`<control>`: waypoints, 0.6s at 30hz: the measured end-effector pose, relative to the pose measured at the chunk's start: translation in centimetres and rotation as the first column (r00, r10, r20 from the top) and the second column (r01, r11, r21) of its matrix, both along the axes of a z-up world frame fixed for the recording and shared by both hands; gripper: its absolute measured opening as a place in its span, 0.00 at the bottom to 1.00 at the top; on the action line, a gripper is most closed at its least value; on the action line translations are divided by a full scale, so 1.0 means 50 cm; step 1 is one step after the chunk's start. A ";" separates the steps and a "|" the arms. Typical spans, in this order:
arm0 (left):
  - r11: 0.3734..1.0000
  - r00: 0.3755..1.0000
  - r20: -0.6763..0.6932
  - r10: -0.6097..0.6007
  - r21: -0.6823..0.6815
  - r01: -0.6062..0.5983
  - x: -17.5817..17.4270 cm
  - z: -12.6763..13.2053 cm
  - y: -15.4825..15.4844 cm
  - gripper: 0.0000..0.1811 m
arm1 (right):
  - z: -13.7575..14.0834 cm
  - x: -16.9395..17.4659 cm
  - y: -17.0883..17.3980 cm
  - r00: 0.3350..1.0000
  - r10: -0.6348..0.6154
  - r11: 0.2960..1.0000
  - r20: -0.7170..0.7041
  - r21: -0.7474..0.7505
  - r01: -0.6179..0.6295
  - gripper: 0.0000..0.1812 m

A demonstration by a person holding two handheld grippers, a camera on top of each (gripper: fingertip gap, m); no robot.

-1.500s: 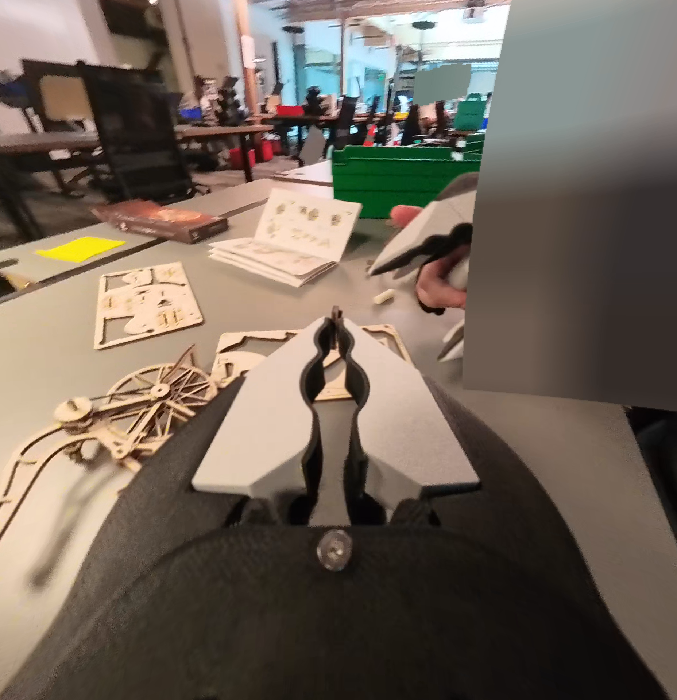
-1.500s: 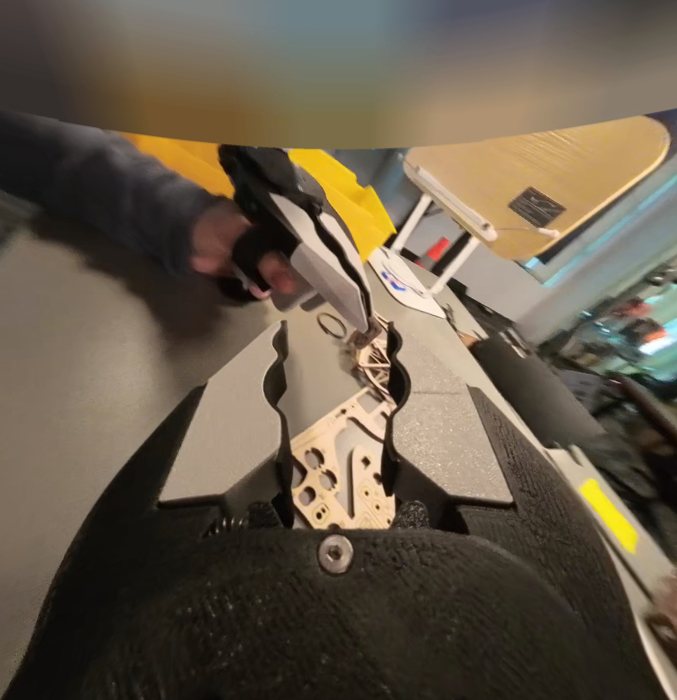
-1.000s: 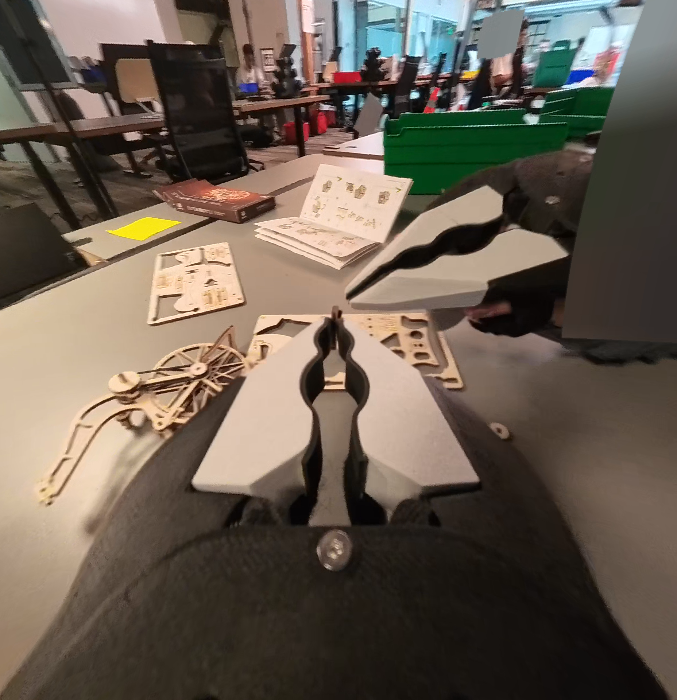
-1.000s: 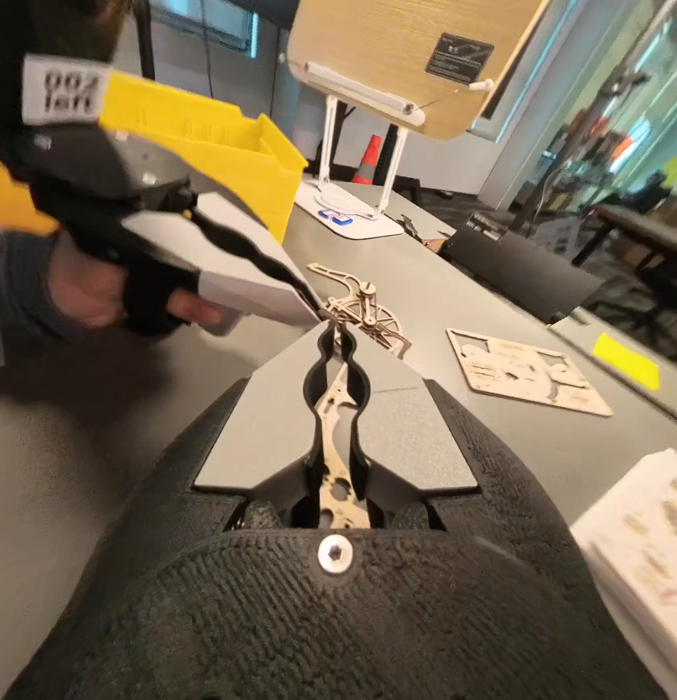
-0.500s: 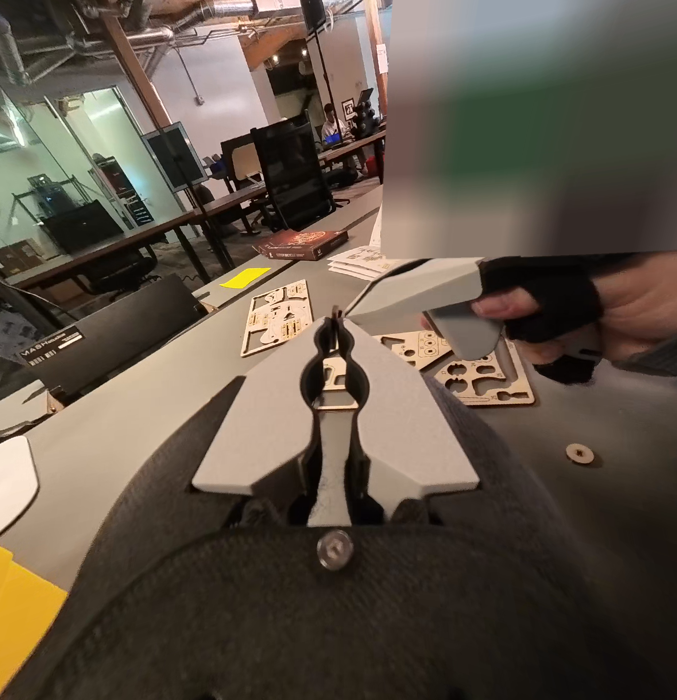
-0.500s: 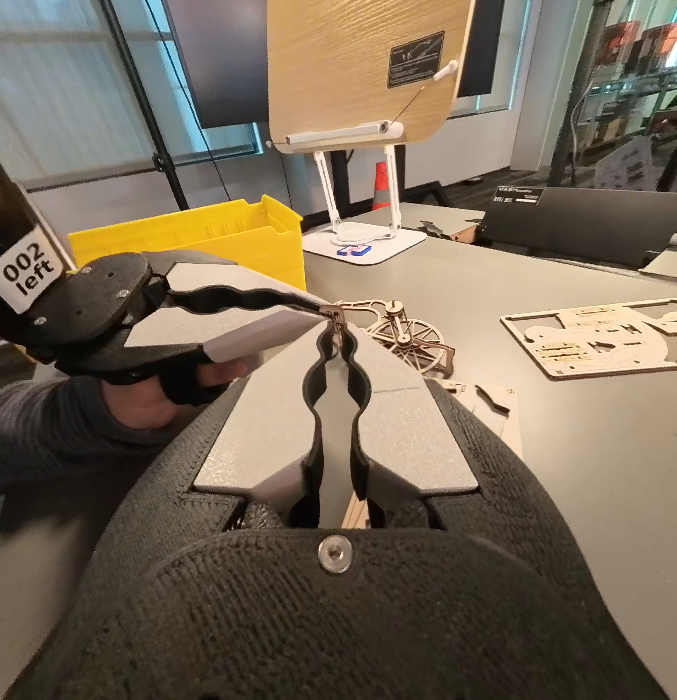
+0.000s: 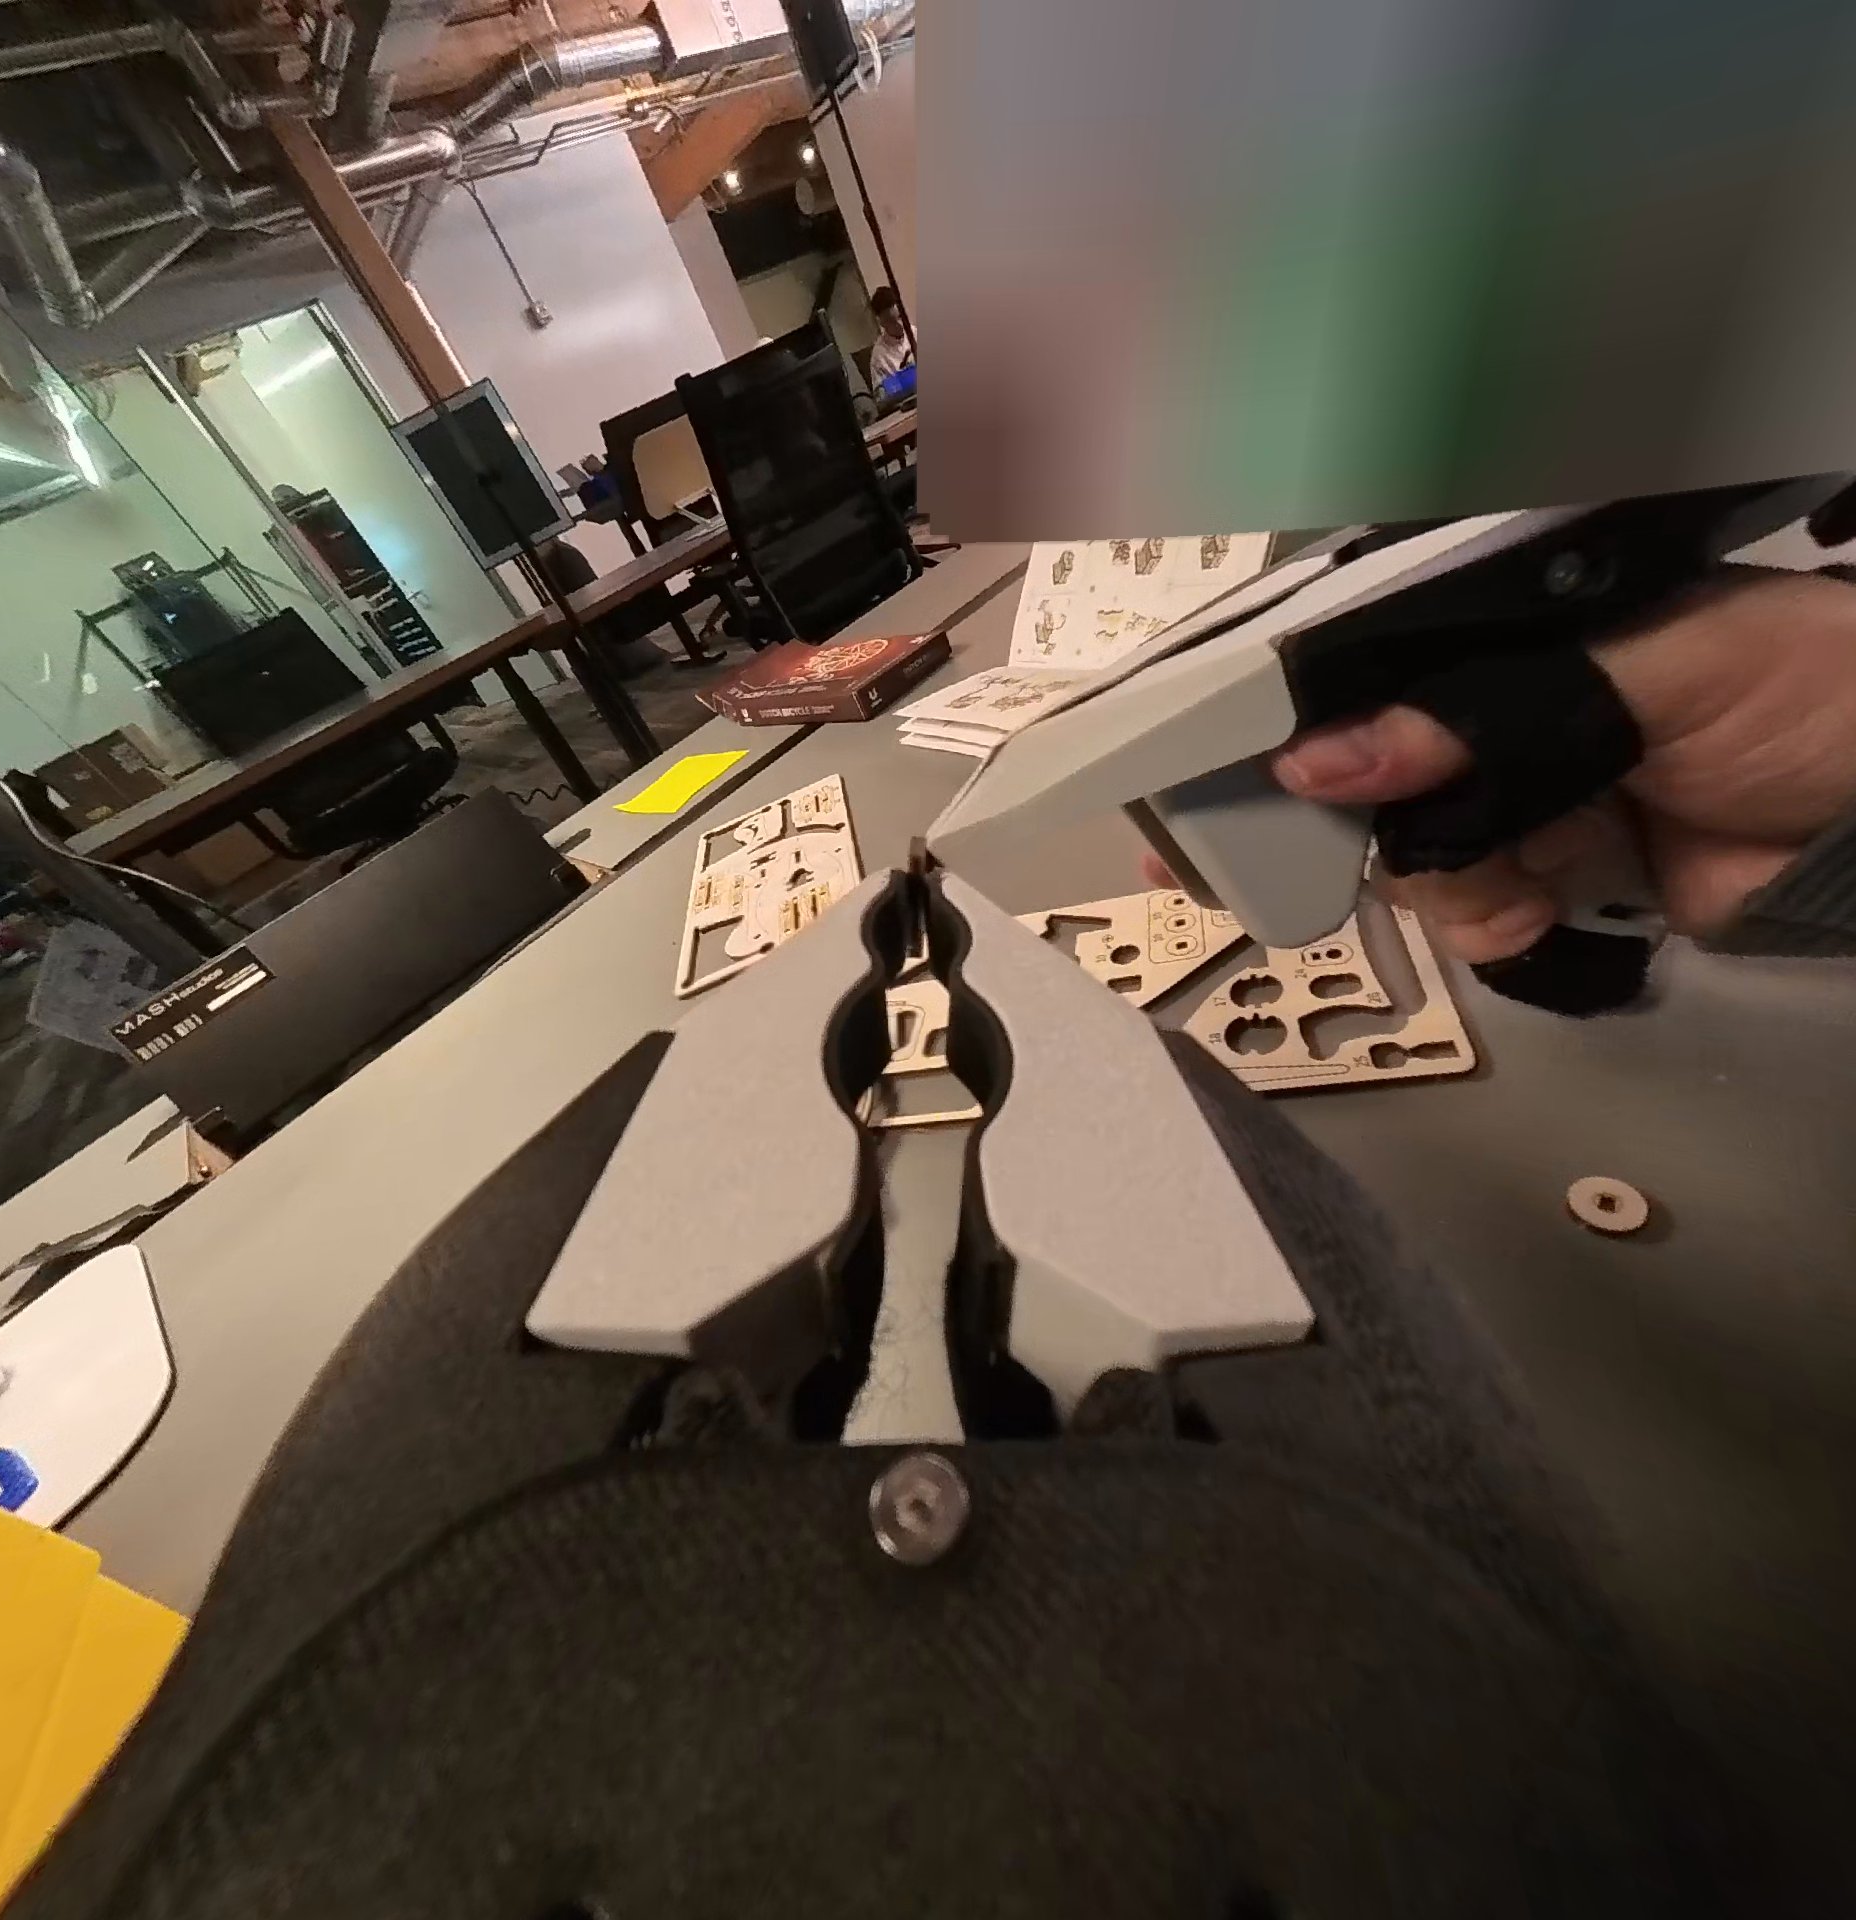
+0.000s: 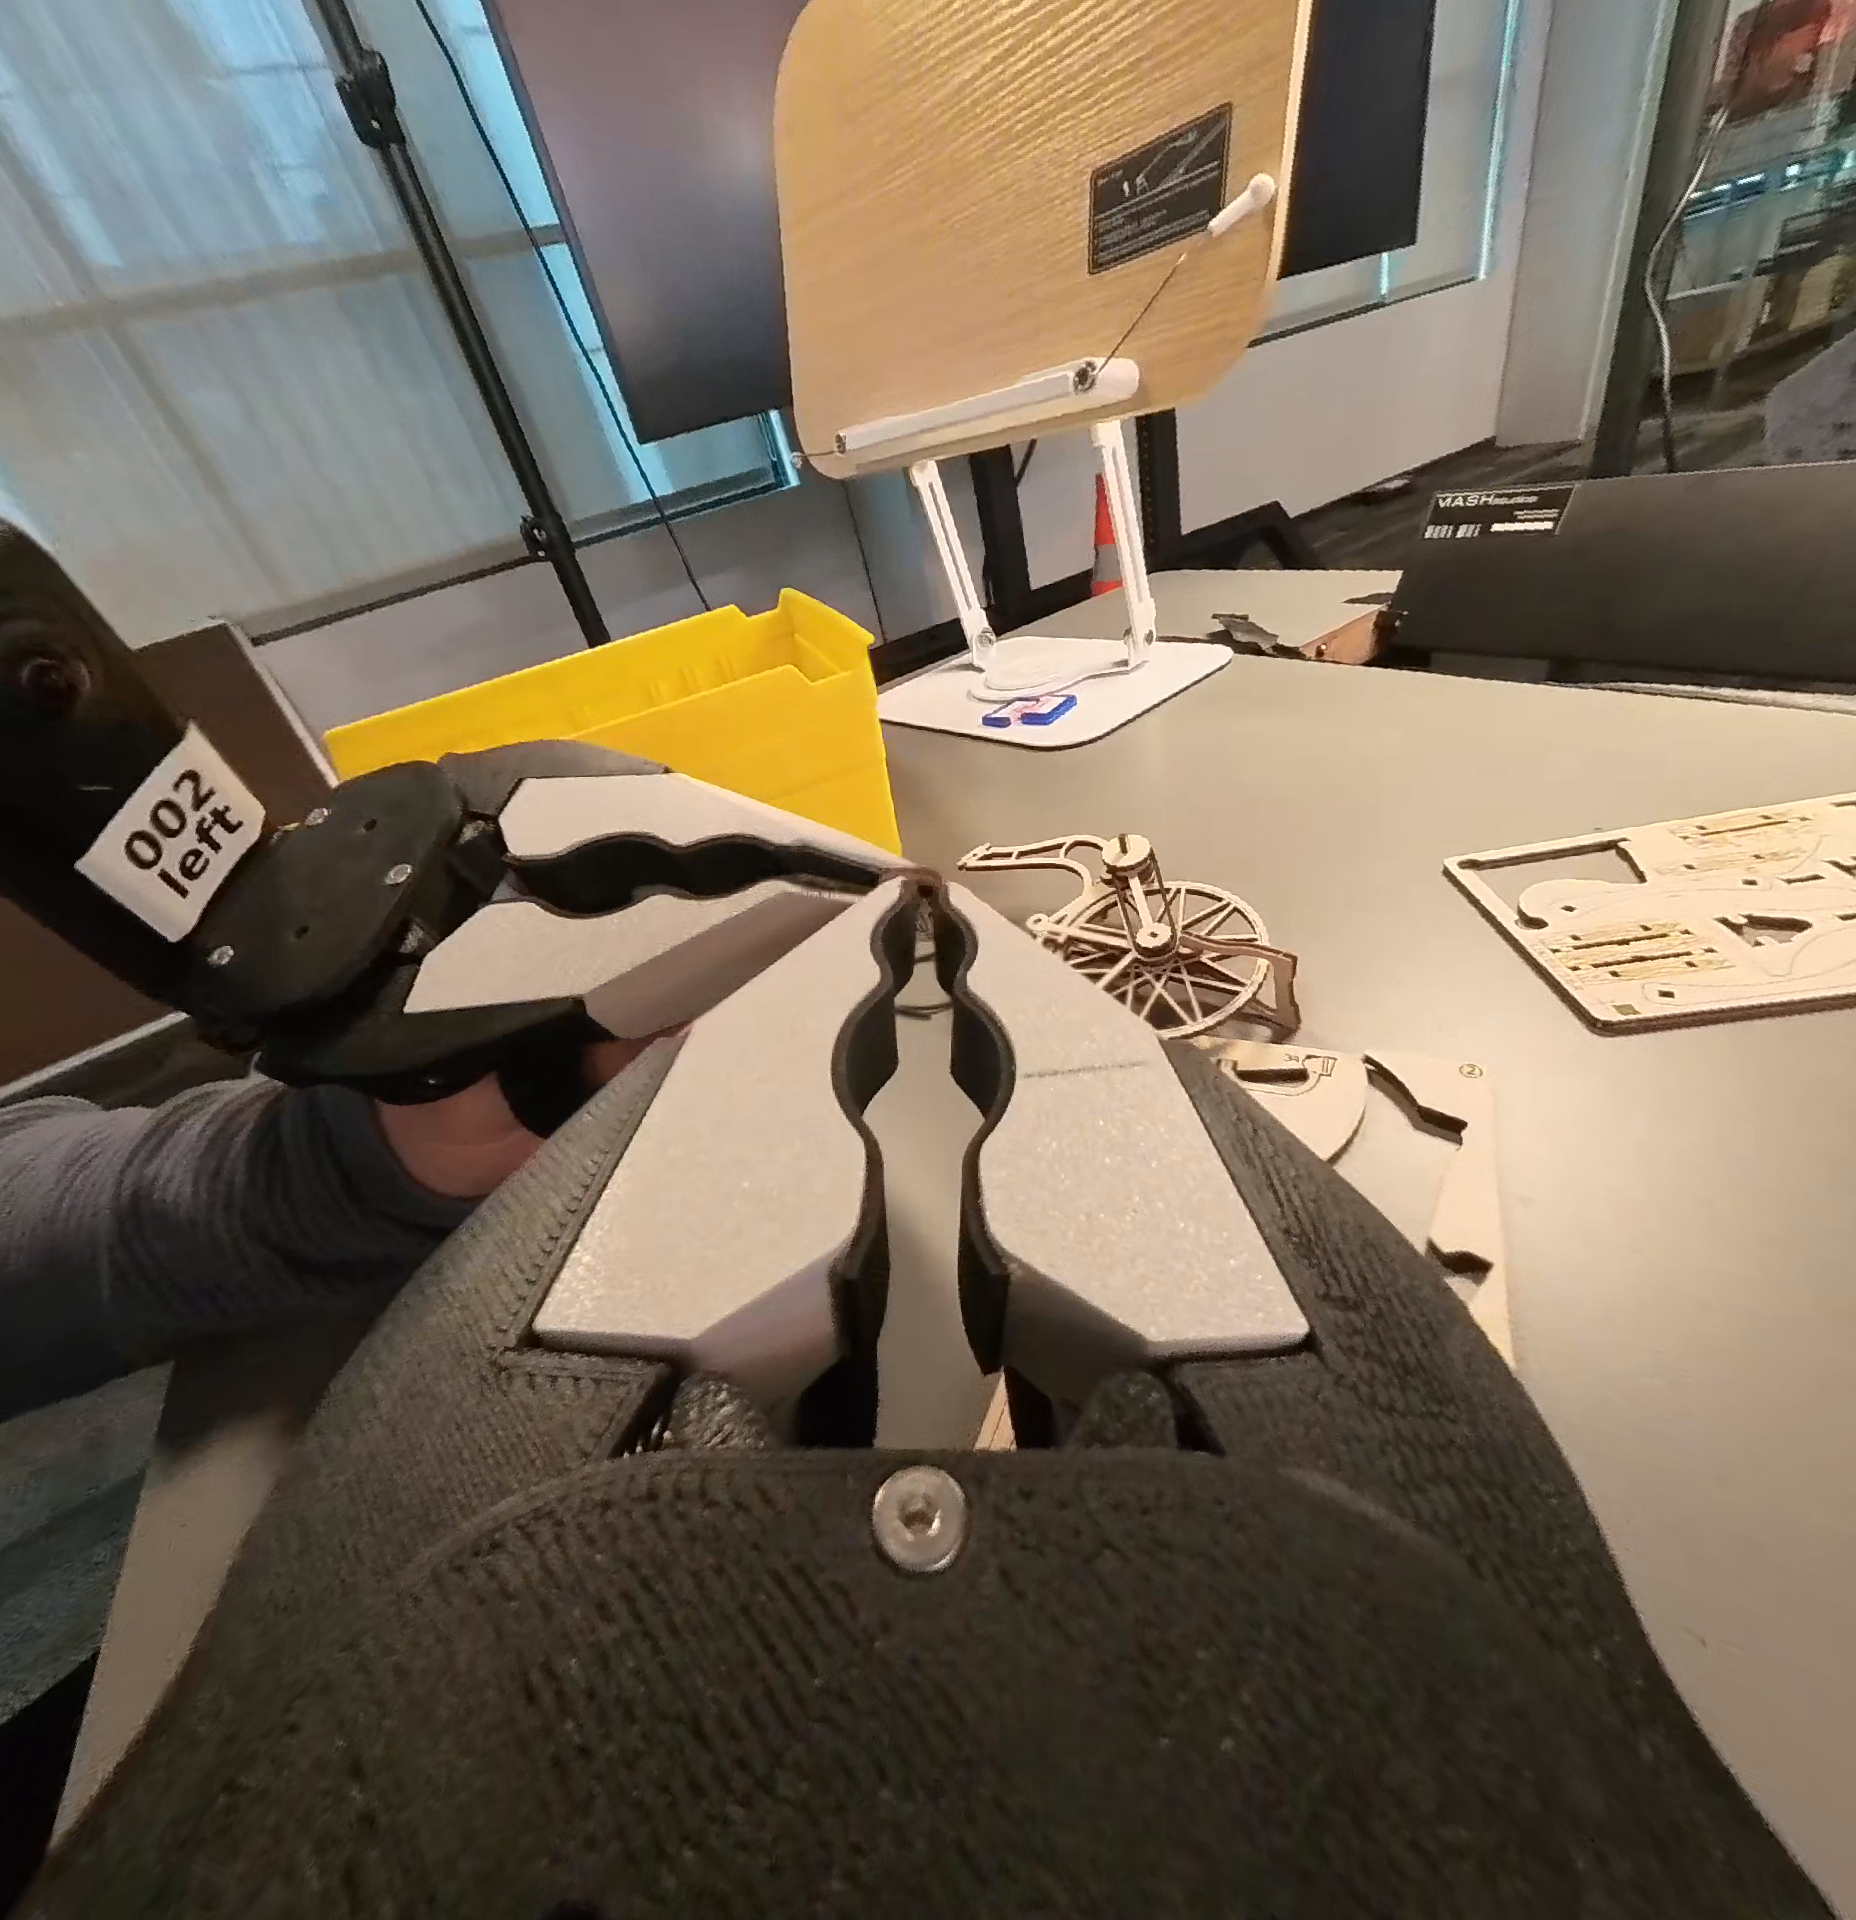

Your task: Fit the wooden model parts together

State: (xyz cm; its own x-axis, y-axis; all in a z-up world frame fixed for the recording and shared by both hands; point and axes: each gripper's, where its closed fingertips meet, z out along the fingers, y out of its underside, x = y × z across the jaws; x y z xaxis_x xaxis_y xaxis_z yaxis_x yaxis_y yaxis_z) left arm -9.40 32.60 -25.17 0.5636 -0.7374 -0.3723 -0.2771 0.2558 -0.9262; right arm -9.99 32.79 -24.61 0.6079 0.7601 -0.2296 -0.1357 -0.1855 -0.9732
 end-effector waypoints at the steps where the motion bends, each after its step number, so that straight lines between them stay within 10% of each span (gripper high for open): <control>1: 1.000 1.000 -0.006 -0.003 0.012 0.003 0.000 0.001 -0.001 0.01 | 0.000 0.000 -0.001 1.000 0.007 1.000 -0.004 -0.002 -0.007 0.00; 18: 1.000 1.000 -0.012 0.017 0.009 -0.017 -0.008 -0.001 0.004 0.01 | -0.016 -0.001 -0.004 0.996 0.033 0.999 0.085 -0.013 -0.032 0.00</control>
State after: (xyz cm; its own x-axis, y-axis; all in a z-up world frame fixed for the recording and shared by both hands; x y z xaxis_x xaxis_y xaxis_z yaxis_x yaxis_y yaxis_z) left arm -9.83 32.79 -25.21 0.5716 -0.7243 -0.3855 -0.2927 0.2589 -0.9205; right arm -10.06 32.59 -25.42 0.6008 0.7771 -0.1874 -0.0465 -0.2000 -0.9787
